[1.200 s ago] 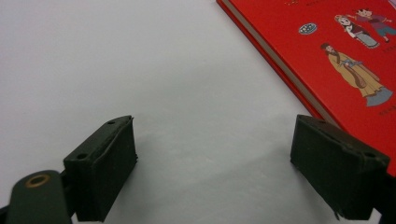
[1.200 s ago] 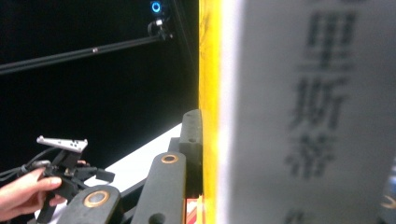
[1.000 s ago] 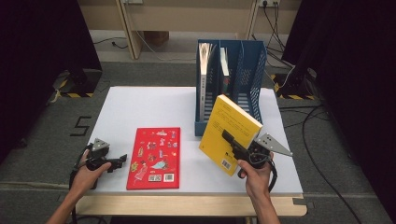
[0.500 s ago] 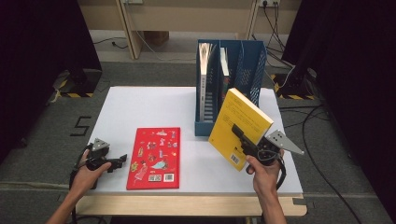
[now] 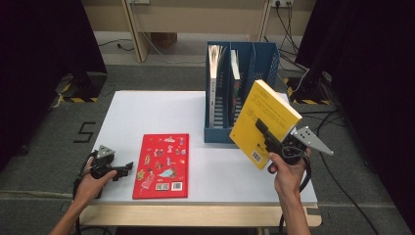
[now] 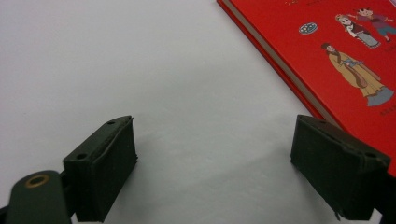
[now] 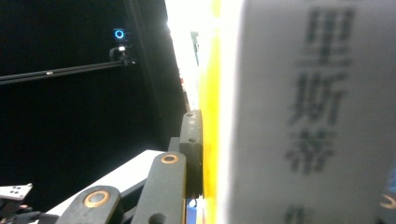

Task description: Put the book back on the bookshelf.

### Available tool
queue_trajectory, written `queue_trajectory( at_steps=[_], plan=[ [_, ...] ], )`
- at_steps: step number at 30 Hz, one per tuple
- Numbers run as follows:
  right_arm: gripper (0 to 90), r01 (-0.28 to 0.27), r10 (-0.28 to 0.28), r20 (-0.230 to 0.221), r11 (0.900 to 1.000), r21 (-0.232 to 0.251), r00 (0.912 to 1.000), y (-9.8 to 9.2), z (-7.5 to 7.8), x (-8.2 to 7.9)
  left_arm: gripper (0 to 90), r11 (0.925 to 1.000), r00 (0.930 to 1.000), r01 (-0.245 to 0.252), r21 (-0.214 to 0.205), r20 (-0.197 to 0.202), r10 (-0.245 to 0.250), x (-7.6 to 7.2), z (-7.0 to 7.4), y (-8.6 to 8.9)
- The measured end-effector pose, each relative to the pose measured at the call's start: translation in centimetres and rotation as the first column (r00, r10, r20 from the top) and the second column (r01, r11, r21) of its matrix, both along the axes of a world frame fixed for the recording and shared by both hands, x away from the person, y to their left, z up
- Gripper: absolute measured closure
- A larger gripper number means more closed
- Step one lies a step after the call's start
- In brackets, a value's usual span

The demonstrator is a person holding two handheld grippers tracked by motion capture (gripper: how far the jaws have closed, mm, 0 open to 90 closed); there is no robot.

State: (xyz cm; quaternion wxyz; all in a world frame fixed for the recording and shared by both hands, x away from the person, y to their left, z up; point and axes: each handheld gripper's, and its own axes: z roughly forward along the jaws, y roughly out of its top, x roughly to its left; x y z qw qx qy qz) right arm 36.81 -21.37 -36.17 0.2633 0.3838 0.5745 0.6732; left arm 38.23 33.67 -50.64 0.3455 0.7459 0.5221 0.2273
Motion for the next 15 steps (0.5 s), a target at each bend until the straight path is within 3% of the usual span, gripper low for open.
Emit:
queue_trajectory(
  at_steps=[15],
  plan=[
    [75.2, 0.107, -0.107, 0.004, 0.9934, -0.041, 0.9942, -0.5, 2.6, 4.3, 12.9, 1.0, 1.0, 0.0, 0.0, 0.0, 0.0, 0.0, 0.0, 0.0]
  ],
)
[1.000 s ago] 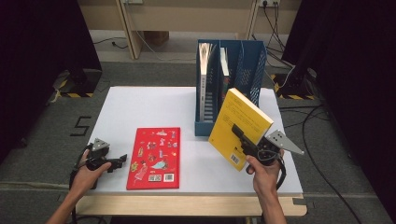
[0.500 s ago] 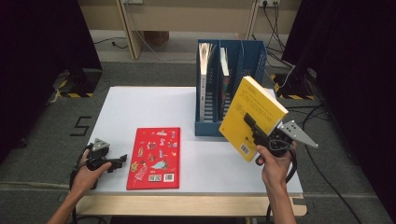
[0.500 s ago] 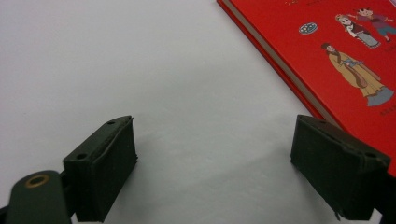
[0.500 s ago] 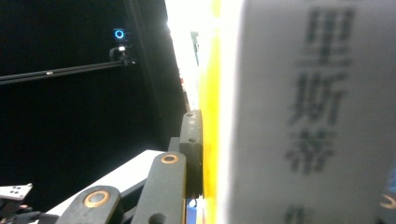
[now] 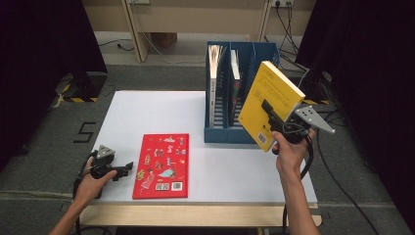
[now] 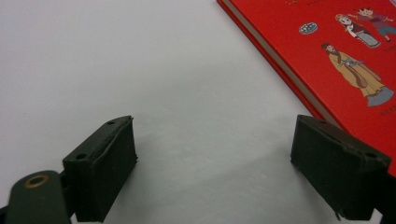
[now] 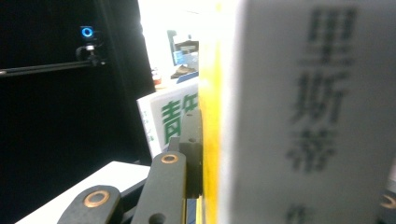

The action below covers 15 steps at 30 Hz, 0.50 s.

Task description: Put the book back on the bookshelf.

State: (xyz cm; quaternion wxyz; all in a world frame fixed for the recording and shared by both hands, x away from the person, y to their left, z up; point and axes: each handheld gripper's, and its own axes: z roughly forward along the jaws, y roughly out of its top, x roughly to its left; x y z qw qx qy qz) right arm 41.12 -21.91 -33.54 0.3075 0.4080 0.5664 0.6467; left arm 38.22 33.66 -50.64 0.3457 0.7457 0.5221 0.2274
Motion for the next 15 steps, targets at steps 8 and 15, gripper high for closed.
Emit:
queue_trajectory(
  at_steps=[8, 15],
  plan=[
    [75.3, 0.063, -0.064, -0.01, 0.9966, -0.054, 0.9979, 0.8, 0.4, 3.6, 12.9, 1.0, 1.0, 0.0, 0.001, 0.0, 0.0, 0.0, 0.0, 0.0],
    [75.3, 0.106, -0.109, -0.029, 0.9919, -0.069, 0.9937, 1.9, -0.4, 6.5, 12.9, 1.0, 1.0, 0.0, 0.001, 0.0, 0.0, 0.0, 0.0, 0.0]
  ],
)
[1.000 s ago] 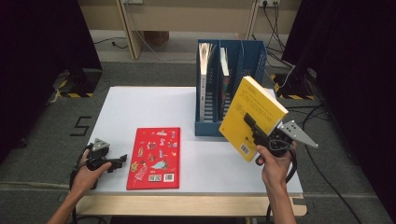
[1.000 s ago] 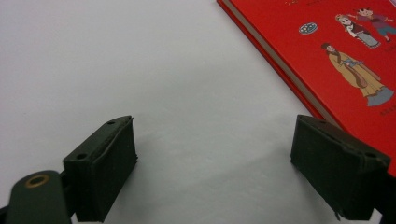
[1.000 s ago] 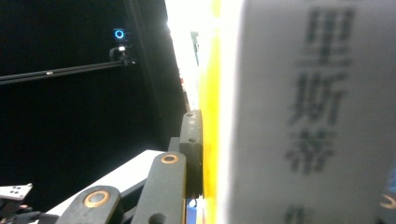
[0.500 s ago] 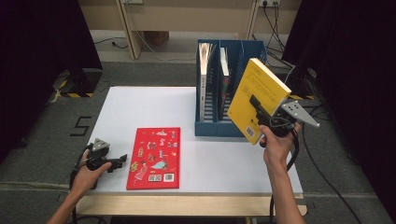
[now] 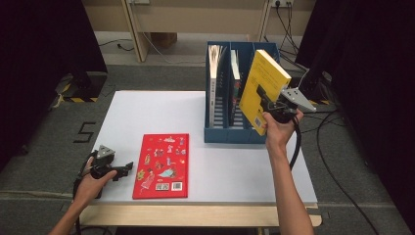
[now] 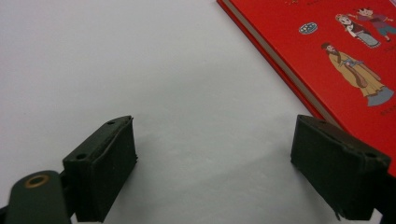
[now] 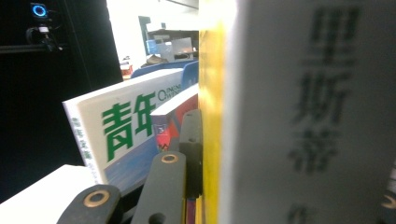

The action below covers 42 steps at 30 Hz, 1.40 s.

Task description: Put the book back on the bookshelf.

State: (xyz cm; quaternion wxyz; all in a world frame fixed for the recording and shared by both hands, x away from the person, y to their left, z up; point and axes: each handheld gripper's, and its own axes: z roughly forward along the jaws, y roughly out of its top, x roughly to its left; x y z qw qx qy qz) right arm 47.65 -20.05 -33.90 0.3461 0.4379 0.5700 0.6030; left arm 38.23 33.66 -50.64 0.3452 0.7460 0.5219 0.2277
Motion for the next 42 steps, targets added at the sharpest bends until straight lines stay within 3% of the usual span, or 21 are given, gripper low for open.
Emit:
queue_trajectory(
  at_steps=[3, 20, 29, 34, 42],
  plan=[
    [75.3, 0.013, -0.013, 0.0, 0.9997, -0.022, 0.9999, 0.6, -0.2, 1.1, 13.0, 1.0, 1.0, 0.0, 0.0, 0.0, 0.0, 0.0, 0.0, 0.0],
    [75.2, 0.075, -0.078, -0.058, 0.9961, -0.046, 0.9953, 3.1, -2.7, 7.1, 13.0, 1.0, 1.0, 0.0, 0.001, 0.001, 0.0, 0.0, 0.0, 0.0],
    [75.0, 0.074, -0.082, -0.089, 0.9933, -0.088, 0.9926, 4.0, -2.8, 8.3, 13.1, 1.0, 1.0, 0.001, 0.003, 0.002, -0.001, 0.0, 0.0, 0.0],
    [74.9, 0.087, -0.093, -0.101, 0.9944, -0.059, 0.9906, 4.2, -3.1, 9.0, 13.1, 1.0, 1.0, 0.001, 0.002, 0.002, -0.001, 0.0, 0.0, 0.0],
    [74.4, 0.097, -0.104, -0.123, 0.9931, -0.066, 0.987, 4.5, -3.9, 9.9, 13.0, 1.0, 1.0, 0.001, 0.003, 0.002, -0.001, 0.0, 0.0, 0.0]
  ],
)
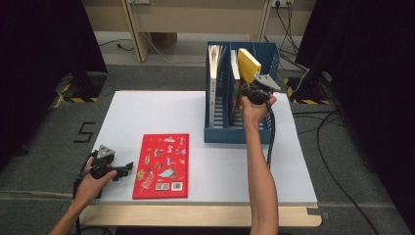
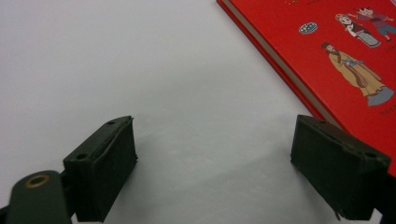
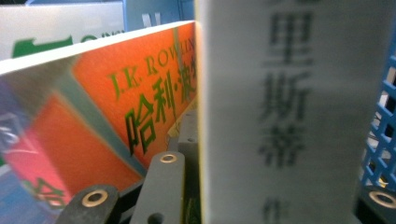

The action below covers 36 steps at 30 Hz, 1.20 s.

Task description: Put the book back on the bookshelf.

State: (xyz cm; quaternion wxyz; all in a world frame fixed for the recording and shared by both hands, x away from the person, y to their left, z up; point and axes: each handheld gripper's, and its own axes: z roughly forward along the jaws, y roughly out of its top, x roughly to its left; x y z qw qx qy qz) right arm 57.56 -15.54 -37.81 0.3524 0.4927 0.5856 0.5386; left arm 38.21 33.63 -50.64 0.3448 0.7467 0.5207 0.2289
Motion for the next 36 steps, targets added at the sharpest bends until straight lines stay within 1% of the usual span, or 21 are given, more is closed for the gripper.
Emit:
queue_trajectory(
  at_steps=[3, 5, 9, 11, 12, 13, 15, 17, 20, 23, 25, 26, 29, 30, 34, 36],
  plan=[
    [73.9, 0.001, -0.001, -0.01, 1.0, 0.009, 0.9999, 0.1, -0.3, 0.2, 13.2, 1.0, 1.0, -0.001, 0.001, 0.002, 0.001, 0.0, 0.0, 0.0],
    [73.8, -0.003, 0.002, -0.028, 0.9999, -0.015, 0.9996, 0.2, -0.6, 0.5, 13.1, 1.0, 1.0, 0.0, 0.0, -0.001, 0.0, 0.0, 0.0, 0.0],
    [73.6, -0.013, 0.011, -0.073, 0.9996, -0.026, 0.9973, 0.3, -1.0, 0.7, 13.1, 1.0, 1.0, 0.0, 0.0, 0.0, 0.0, 0.0, 0.0, 0.0],
    [72.8, -0.024, 0.021, -0.073, 0.9993, -0.03, 0.9971, 0.2, -1.1, 0.8, 13.1, 1.0, 1.0, 0.0, 0.0, 0.0, 0.0, 0.0, 0.0, 0.0],
    [72.4, -0.033, 0.03, -0.084, 0.9989, -0.032, 0.996, 0.2, -1.0, 0.7, 13.1, 1.0, 1.0, 0.0, 0.0, 0.001, 0.0, 0.0, 0.0, 0.0],
    [72.3, -0.041, 0.036, -0.093, 0.9981, -0.046, 0.995, 0.2, -1.0, 0.6, 13.1, 1.0, 1.0, 0.0, 0.0, 0.0, 0.0, 0.0, 0.0, 0.0],
    [72.3, -0.053, 0.043, -0.117, 0.9948, -0.086, 0.9922, 0.3, -0.9, 0.5, 13.1, 1.0, 1.0, 0.0, 0.0, 0.001, 0.0, 0.0, 0.0, 0.0],
    [72.3, -0.052, 0.042, -0.129, 0.9957, -0.077, 0.9908, 0.3, -1.0, 0.3, 13.1, 1.0, 1.0, -0.001, 0.001, 0.002, 0.001, 0.0, 0.0, 0.0],
    [71.9, -0.076, 0.059, -0.154, 0.9913, -0.107, 0.9864, 0.2, -0.8, 0.1, 13.2, 1.0, 1.0, 0.0, 0.001, 0.001, 0.0, 0.0, 0.0, 0.0],
    [71.2, -0.093, 0.071, -0.182, 0.9893, -0.112, 0.9807, 0.0, -0.5, -0.4, 13.1, 1.0, 1.0, 0.0, 0.001, 0.001, 0.0, 0.0, 0.0, 0.0],
    [70.0, -0.099, 0.082, -0.181, 0.991, -0.09, 0.9801, -0.3, -0.4, -0.8, 13.1, 1.0, 1.0, 0.0, 0.001, 0.0, 0.0, 0.0, 0.0, 0.0],
    [69.8, -0.104, 0.086, -0.184, 0.9905, -0.09, 0.9792, -0.4, -0.3, -1.0, 13.1, 1.0, 1.0, -0.001, 0.0, 0.001, 0.001, 0.0, 0.0, 0.0],
    [69.0, -0.124, 0.098, -0.195, 0.9836, -0.131, 0.976, -0.2, -0.1, -1.6, 13.0, 1.0, 1.0, -0.001, 0.0, 0.0, 0.001, 0.0, 0.0, 0.0],
    [68.6, -0.127, 0.099, -0.196, 0.9825, -0.136, 0.9756, -0.2, -0.1, -1.8, 13.1, 1.0, 1.0, -0.001, 0.0, 0.0, 0.001, 0.0, 0.0, 0.0],
    [67.5, -0.133, 0.109, -0.186, 0.983, -0.126, 0.9765, -0.4, -0.5, -2.4, 13.1, 1.0, 1.0, 0.0, 0.001, 0.0, 0.0, 0.0, 0.0, 0.0],
    [66.5, -0.137, 0.115, -0.183, 0.9847, -0.108, 0.9763, -0.6, -0.7, -2.7, 13.0, 1.0, 1.0, 0.0, 0.0, -0.001, 0.0, 0.0, 0.0, 0.0]
  ],
)
